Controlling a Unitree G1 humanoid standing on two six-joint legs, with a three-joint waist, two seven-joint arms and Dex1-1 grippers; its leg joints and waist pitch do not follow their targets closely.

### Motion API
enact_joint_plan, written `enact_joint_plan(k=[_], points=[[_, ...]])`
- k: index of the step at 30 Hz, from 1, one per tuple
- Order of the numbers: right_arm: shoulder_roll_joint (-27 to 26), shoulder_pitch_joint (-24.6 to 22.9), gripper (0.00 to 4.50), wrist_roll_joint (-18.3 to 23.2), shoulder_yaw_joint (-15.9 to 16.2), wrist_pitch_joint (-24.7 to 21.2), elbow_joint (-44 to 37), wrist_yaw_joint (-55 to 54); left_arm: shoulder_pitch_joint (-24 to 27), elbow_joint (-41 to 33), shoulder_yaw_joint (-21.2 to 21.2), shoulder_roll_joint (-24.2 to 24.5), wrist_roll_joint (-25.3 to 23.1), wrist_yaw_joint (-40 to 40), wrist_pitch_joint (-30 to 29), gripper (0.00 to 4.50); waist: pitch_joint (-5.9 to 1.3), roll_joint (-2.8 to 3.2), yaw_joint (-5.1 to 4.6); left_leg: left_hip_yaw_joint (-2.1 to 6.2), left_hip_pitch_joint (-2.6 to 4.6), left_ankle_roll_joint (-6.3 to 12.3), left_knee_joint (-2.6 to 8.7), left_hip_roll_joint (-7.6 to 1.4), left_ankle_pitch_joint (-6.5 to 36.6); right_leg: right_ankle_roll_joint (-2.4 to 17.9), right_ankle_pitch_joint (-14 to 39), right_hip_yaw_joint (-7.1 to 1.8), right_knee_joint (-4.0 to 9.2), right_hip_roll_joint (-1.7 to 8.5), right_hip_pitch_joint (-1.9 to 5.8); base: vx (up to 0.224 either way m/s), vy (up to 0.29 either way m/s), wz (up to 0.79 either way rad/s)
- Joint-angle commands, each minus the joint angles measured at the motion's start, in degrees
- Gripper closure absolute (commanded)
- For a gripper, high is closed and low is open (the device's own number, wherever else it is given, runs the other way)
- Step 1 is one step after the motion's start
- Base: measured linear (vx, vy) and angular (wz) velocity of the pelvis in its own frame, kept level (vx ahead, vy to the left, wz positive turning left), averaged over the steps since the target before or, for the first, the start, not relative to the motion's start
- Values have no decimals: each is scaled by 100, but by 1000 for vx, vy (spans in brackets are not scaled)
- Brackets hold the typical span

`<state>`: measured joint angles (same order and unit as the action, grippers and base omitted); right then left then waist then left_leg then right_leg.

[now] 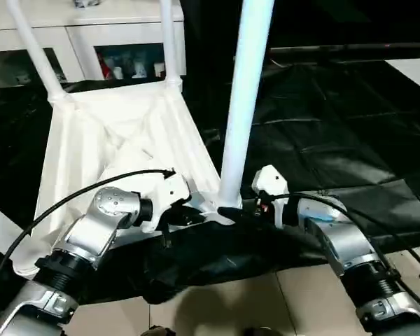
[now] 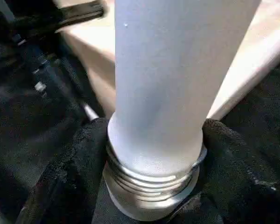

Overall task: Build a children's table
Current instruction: Rotate table base

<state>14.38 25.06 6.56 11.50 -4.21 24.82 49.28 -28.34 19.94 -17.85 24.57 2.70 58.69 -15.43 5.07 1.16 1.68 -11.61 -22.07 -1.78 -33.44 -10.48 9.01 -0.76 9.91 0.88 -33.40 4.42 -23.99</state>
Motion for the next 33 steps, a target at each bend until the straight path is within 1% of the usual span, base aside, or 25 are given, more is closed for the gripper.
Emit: enact_joint_plan(k=[1,3,4,6,7,8,10,12,13,14,15,16,17,18,19,20,21,22,23,24,25,26,27,30,33], points=[[-132,-56,177,-33,-57,-38,27,-431,-161,203,107,-125,-26,-404,-167,450,-207,16,-51,226,255,-312,534,-199,3407,638,3509,-101,607,251,-35,0,0,0],[-475,-69,177,-134,-301,-23,292,-1355,-427,499,187,-442,-144,-954,-239,450,-227,-1,-63,265,189,-287,579,-184,3180,603,3384,-72,585,277,71,0,0,0],[-527,-65,177,-153,-330,-27,329,-1492,-469,552,198,-495,-162,-1043,-244,450,-171,33,-64,264,193,-280,598,-184,3222,594,3436,-85,616,282,24,0,0,0],[-773,-46,177,-234,-443,-57,477,-2085,-655,775,250,-740,-238,-1444,-274,450,-131,46,-88,273,298,-293,576,-157,3509,496,3739,-38,713,262,-38,0,0,0],[-952,-11,177,-293,-457,-64,577,-2403,-774,889,278,-915,-288,-1713,-301,450,-133,26,-101,291,278,-281,585,-157,3487,483,3725,-14,708,274,6,0,0,0],[-1044,13,177,-337,-456,-53,629,-2564,-831,936,291,-1003,-320,-1844,-310,450,-97,64,-101,306,262,-253,626,-156,3541,434,3756,11,731,272,21,-52,46,-14],[-1160,31,177,-348,-421,-43,663,-2621,-892,962,296,-1117,-354,-1997,-338,450,-60,74,-123,316,268,-195,652,-150,3589,400,3701,55,772,281,43,0,0,0],[-1361,27,177,-330,-283,76,630,-2456,-948,946,275,-1315,-379,-2127,-348,450,-21,101,-121,284,322,-116,674,-157,3681,377,3680,132,860,280,27,0,0,0],[-1426,21,143,-298,-239,120,596,-2353,-952,920,255,-1372,-378,-2130,-347,450,48,123,-138,300,362,-103,706,-173,3905,303,3702,236,931,280,28,0,0,0],[-1454,18,122,-257,-216,172,550,-2247,-938,882,227,-1385,-377,-2088,-332,450,86,133,-147,302,391,-111,721,-182,4048,276,3696,279,959,258,8,0,0,0],[-1452,25,105,-199,-209,209,492,-2122,-905,829,187,-1357,-377,-1999,-296,450,109,179,-158,317,401,-136,793,-221,4315,262,3506,376,952,221,75,0,0,0],[-1450,29,102,-182,-213,229,450,-2074,-881,806,165,-1338,-390,-1944,-264,450,137,210,-164,324,384,-165,875,-263,4513,287,3298,426,893,183,116,0,0,0],[-1396,32,97,-182,-193,257,386,-2013,-835,760,133,-1280,-390,-1859,-213,450,175,256,-136,315,227,-220,1111,-385,4857,411,2571,404,518,152,313,0,0,0],[-1291,26,87,-199,-160,290,299,-1920,-766,681,101,-1193,-382,-1740,-173,450,206,229,-40,209,149,-264,1307,-440,5001,530,2099,297,194,135,338,0,0,0],[-1173,5,87,-183,-148,300,201,-1806,-688,585,79,-1103,-366,-1628,-166,450,207,202,-18,130,219,-305,1298,-394,4931,553,2194,240,219,138,250,-23,-59,17],[-1049,-20,87,-149,-150,284,94,-1679,-610,485,58,-1007,-339,-1493,-143,450,221,9,-38,60,582,-224,742,-69,4143,331,3791,167,891,310,-172,0,0,0],[-879,-62,87,-99,-179,259,-59,-1478,-512,362,53,-891,-313,-1301,-121,450,286,-71,-33,171,657,79,196,93,2647,80,5209,153,1302,739,-185,21,-68,8],[-733,-103,87,-53,-208,234,-196,-1304,-426,253,50,-795,-292,-1137,-103,450,313,-55,-9,234,378,191,293,68,2002,-7,5282,118,1214,826,113,95,-8,-32],[-587,-144,87,6,-237,190,-330,-1122,-351,159,46,-698,-269,-981,-77,450,282,26,51,340,-56,174,666,-92,1550,-30,4575,214,884,692,481,113,2,-42],[-499,-173,87,45,-253,163,-412,-1011,-305,99,43,-641,-255,-893,-65,450,281,106,23,387,83,84,753,-178,2213,15,4008,342,885,526,334,94,22,-39],[-379,-211,87,93,-262,128,-509,-864,-263,51,49,-583,-245,-838,-63,450,254,100,-13,408,136,49,758,-197,2512,116,3707,361,867,494,318,0,0,0],[-201,-253,87,164,-268,96,-632,-646,-224,12,68,-502,-223,-756,-31,450,262,134,-38,427,234,-30,793,-247,3025,336,3130,375,815,454,295,0,0,0],[-47,-293,87,230,-273,59,-740,-457,-188,-37,95,-442,-173,-673,-59,450,278,97,-68,416,250,-35,801,-248,3242,510,2855,373,780,459,290,0,0,0],[286,-388,87,414,-312,-94,-1009,43,-92,-205,114,-256,-54,-442,-101,450,285,108,-56,379,272,5,768,-217,3127,663,2925,329,787,511,275,0,0,0],[439,-363,87,524,-365,-144,-1063,301,6,-441,60,-43,41,-26,-149,450,240,86,5,326,244,75,726,-221,2436,939,2645,233,724,558,289,0,0,0]])
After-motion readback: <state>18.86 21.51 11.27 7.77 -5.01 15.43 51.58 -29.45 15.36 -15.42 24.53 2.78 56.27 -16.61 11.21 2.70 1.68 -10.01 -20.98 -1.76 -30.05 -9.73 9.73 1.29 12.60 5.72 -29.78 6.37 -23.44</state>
